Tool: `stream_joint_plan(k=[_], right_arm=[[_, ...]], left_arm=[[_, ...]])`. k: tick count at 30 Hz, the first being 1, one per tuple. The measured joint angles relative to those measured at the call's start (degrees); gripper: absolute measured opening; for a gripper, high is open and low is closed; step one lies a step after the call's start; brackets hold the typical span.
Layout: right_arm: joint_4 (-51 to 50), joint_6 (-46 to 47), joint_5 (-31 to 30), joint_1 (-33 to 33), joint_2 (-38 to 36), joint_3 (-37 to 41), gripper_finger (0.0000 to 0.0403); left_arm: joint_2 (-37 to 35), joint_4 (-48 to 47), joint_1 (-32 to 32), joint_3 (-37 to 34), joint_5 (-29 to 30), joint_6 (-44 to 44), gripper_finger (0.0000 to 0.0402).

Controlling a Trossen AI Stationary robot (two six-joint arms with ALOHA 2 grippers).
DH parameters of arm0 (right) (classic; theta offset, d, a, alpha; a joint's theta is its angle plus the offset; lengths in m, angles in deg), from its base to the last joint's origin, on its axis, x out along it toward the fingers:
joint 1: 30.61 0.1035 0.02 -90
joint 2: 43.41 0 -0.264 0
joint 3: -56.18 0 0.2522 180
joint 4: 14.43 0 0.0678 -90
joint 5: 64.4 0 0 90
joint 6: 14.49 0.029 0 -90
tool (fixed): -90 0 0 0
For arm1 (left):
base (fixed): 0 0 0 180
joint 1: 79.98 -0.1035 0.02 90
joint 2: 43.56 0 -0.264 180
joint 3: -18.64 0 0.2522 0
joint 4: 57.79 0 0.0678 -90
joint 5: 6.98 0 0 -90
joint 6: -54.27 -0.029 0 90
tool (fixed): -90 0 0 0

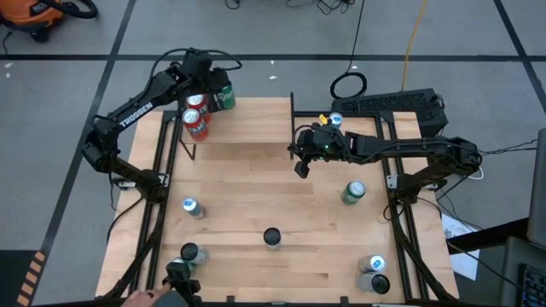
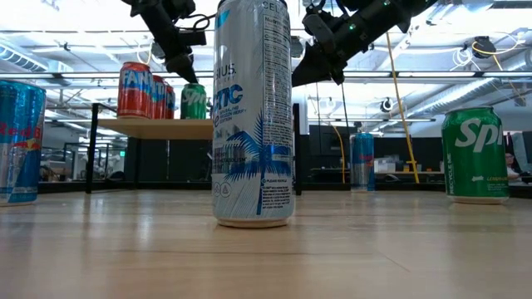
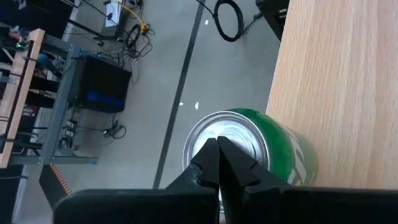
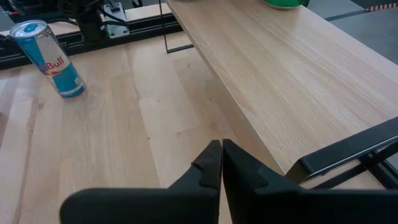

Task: Place canned beverage on shelf
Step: Put the right green soda can on the shelf, then put the middle right green soda can on the shelf

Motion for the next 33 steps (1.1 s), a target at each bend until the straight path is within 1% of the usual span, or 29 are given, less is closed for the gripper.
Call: stream_joint_plan(k=[9,15,18,20,23,26,29,33], right_arm=[[0.0,0.0,0.0,0.0,0.0,0.0,0.0004],[0.0,0.0,0.0,0.0,0.0,0.0,0.0004],[0.0,0.0,0.0,0.0,0.0,0.0,0.0004],[0.0,0.0,0.0,0.0,0.0,0.0,0.0004],[0.0,0.0,0.0,0.0,0.0,0.0,0.0004],[0.0,0.0,0.0,0.0,0.0,0.0,0.0004],[0.0,-0.2,0.0,0.2,0.0,0.0,0.0004],[-0.6,-0.4,-0.2,1.4,-0.7,0.0,0.0004]], left_arm=[[0.0,0.7,0.0,0.0,0.1,0.0,0.0000],[-0.4,1.6,0.1,-0.1,3.3,3.1,0.0000],[-1.7,2.4,0.0,-0.1,3.7,3.5,0.0003],[-2.9,2.9,0.0,-0.1,3.7,3.6,0.0014],[-5.0,3.5,0.1,-0.1,3.7,4.2,0.0040],[-7.3,3.3,1.1,-0.1,3.7,8.3,0.0071],[-10.6,0.9,3.5,-0.1,2.7,11.6,0.0093],[-15.0,-4.6,9.1,0.0,-1.6,17.8,0.0101]])
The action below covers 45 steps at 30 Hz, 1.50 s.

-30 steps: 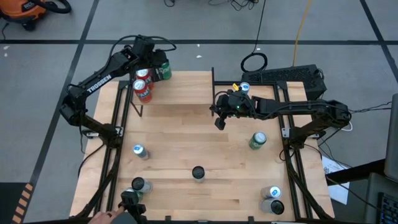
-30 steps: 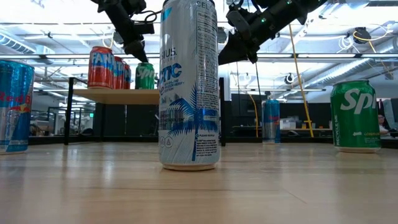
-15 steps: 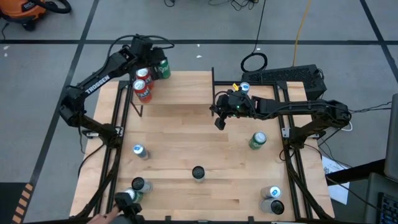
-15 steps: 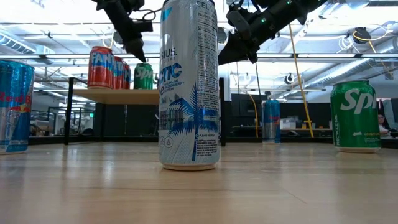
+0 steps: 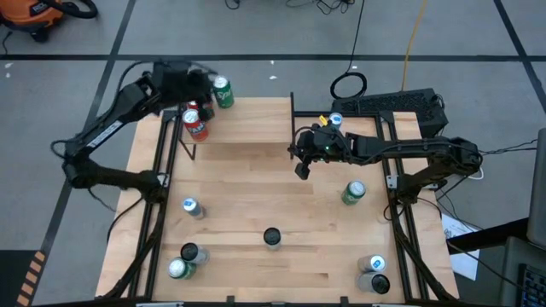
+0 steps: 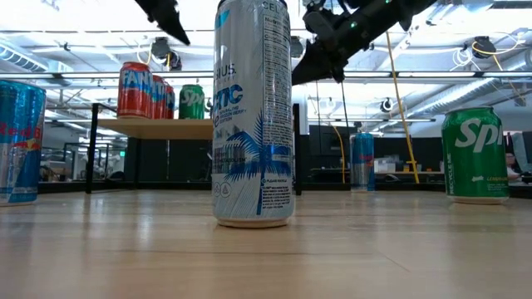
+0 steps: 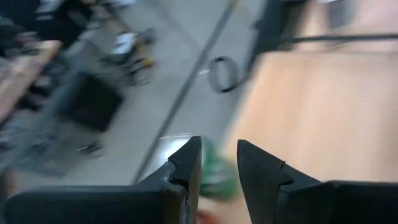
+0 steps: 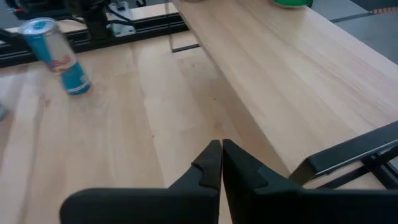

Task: Place canned beverage on shelf
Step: Put the middle right green soda can on the shelf

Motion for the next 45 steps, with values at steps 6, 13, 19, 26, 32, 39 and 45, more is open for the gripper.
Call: stream_joint_plan(k=[6,13,19,26,32,39,45], right_arm=[[-8.3,1.3,0.1,4.7,-6.8,-0.1,0.0004],[-25.3,8.8,0.1,8.8,-16.6,-0.2,0.0014],[-52.1,19.9,2.3,8.9,-15.0,-8.0,0.0104],[-77.2,32.6,3.4,11.5,-12.8,-14.9,0.0265],[-76.6,38.0,5.7,13.3,-12.8,-9.6,0.0349],[-69.2,37.2,6.3,13.3,-12.9,-3.9,0.0359],[-67.7,38.2,6.4,13.3,-12.9,1.6,0.0358]], left_arm=[[-4.1,-5.3,15.8,-3.5,0.6,6.8,0.0090],[-4.7,3.0,31.5,-15.3,5.6,13.6,0.0063],[-4.6,20.4,34.3,-27.7,2.9,16.1,0.0097],[-3.9,32.7,34.3,-33.8,2.8,18.6,0.0196],[-0.5,33.4,34.3,-34.2,2.8,23.4,0.0246],[4.1,34.5,34.3,-34.2,2.8,23.2,0.0267],[5.9,38.7,34.3,-34.5,2.8,23.4,0.0270]])
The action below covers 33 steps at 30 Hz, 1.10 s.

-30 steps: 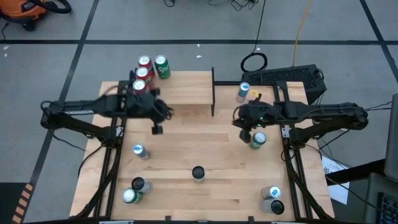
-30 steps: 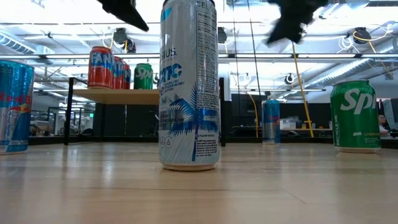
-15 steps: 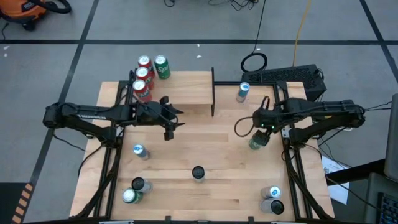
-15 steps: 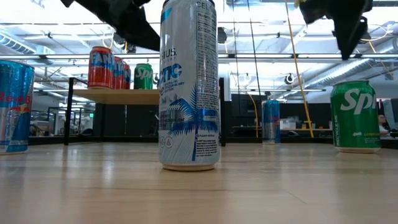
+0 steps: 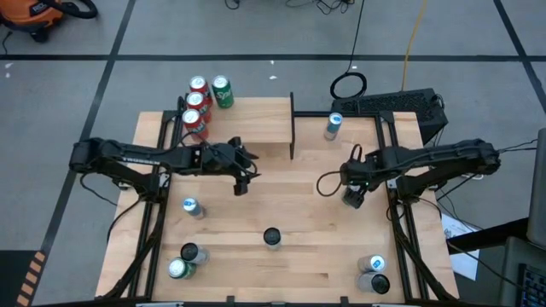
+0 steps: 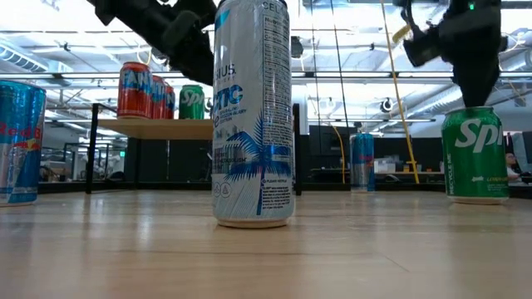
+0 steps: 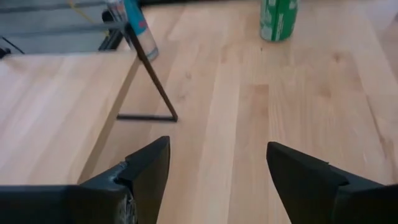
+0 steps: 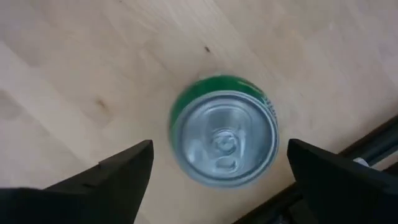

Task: Place canned beverage on shelf
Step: Put the middle right green soda can on the shelf

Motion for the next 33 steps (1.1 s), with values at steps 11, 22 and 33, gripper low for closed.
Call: stream_joint_plan(k=[11,22,33], right_arm=[[10.1,-3.1,1.5,0.0,0.0,7.3,0.0326],[31.1,1.3,0.3,0.0,0.4,7.0,0.0280],[38.4,-2.8,0.6,-0.9,16.8,-0.3,0.0284]], left_arm=[[-0.1,14.6,0.1,-9.1,0.0,1.6,0.0270],[0.1,18.6,2.2,-9.5,-0.4,1.5,0.0270],[2.2,19.5,2.5,-9.5,-0.8,1.5,0.0270]])
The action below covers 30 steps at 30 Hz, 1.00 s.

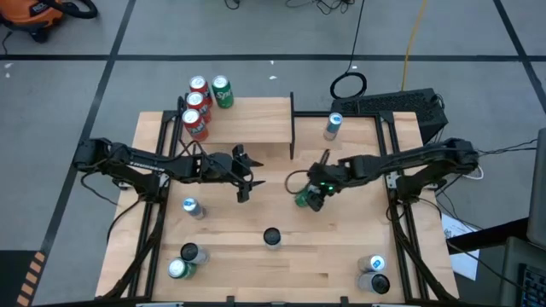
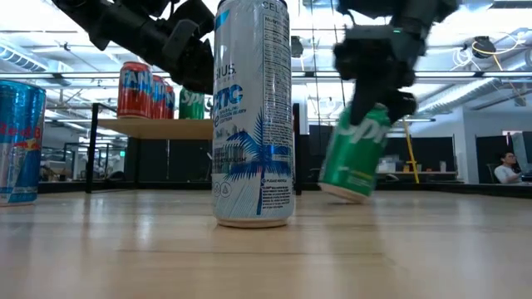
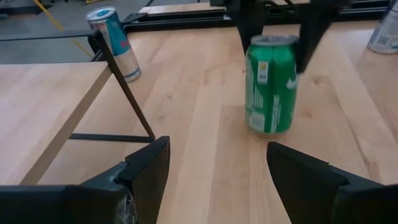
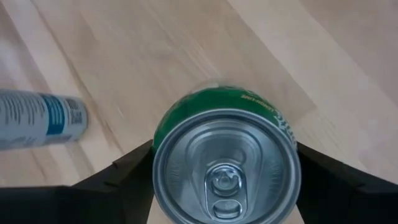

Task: Place canned beverage on shelf
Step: Put the middle right green soda can on the shelf

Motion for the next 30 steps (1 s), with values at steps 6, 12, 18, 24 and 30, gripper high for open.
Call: stream_joint_plan(k=[6,12,18,24,30], right_arm=[[-8.1,-6.6,-1.0,-0.2,9.8,-13.7,0.0285],[-9.7,-12.2,-2.6,-0.7,19.3,-23.7,0.0289],[-10.3,-14.6,-2.6,-0.7,23.6,-28.3,0.0331],[-11.5,-14.5,-2.1,-1.2,22.0,-30.4,0.0376],[-12.4,-14.8,-5.5,-0.8,17.2,-30.8,0.0385]], left_arm=[[0.0,0.0,0.0,0.0,0.0,-0.4,0.0270],[0.1,-0.8,0.9,0.0,0.0,0.1,0.0270],[0.1,-1.0,2.1,0.0,0.4,0.1,0.0270],[0.1,-1.0,2.6,0.0,0.6,1.5,0.0270],[1.7,1.5,2.8,0.1,0.8,3.1,0.0270]])
